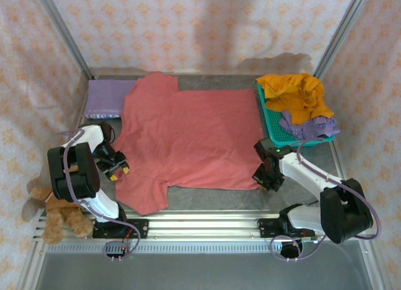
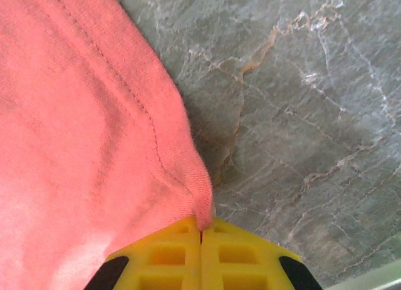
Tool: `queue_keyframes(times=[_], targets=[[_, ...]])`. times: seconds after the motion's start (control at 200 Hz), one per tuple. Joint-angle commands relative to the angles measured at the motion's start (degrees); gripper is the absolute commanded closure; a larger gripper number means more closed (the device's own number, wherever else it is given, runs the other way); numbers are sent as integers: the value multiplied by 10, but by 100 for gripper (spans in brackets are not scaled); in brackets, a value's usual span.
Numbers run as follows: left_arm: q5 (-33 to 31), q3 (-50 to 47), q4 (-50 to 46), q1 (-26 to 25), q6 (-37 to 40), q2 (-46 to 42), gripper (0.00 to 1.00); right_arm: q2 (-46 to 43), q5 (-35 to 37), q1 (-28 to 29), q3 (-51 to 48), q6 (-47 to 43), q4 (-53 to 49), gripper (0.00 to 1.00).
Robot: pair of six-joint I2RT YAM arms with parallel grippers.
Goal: Fold and stack the t-shirts
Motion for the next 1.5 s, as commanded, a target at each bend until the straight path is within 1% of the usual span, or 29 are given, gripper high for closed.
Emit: queue_keyframes(times=[0.0, 0.13, 0.225, 0.36, 0.43, 0.536, 0.611, 0.726, 0.816, 0.921, 1.061, 1.126, 1.196, 1.306, 1.411, 1.492], targets=[[-29, -27, 19, 3, -41, -21, 58, -20, 11, -1, 22, -15, -34, 100], [-53, -33, 28, 5, -51, -24, 59, -24, 7, -2, 18, -22, -33, 100], [-74, -20, 14, 14, -43, -29, 58, -22, -3, -1, 15, -25, -26, 100], [-94, -5, -3, 28, -26, -32, 52, -21, -7, -2, 15, -28, -20, 100], [-89, -5, 4, 29, -24, -32, 51, -19, -8, -2, 14, -26, -17, 100], [-57, -8, 17, 29, -23, -12, 52, -22, -6, -2, 12, -21, -15, 100], [-49, -10, 26, 29, -21, -9, 53, -23, -2, -2, 14, -20, -21, 100], [-54, -14, 37, 30, -21, -12, 58, -30, 3, -2, 16, -18, -27, 100], [-41, -18, 44, 30, -17, 10, 62, -31, 5, -2, 17, -18, -30, 100], [-26, -27, 60, 31, -15, 24, 69, -31, 4, -2, 21, -18, -35, 100], [-16, -32, 64, 30, -11, 33, 70, -31, 9, -2, 28, -18, -45, 100], [-17, -33, 67, 30, -10, 28, 76, -47, 6, -2, 27, -16, -47, 100], [-13, -31, 67, 30, -8, 26, 86, -52, 6, -2, 26, -13, -50, 100], [1, -31, 56, 29, -6, 10, 100, -66, 11, -2, 32, -12, -66, 100], [11, -18, 31, 28, 5, -11, 100, -80, 1, -2, 34, -8, -68, 100], [41, 1, 9, 29, 10, -19, 100, -85, -6, -2, 36, 1, -62, 100]])
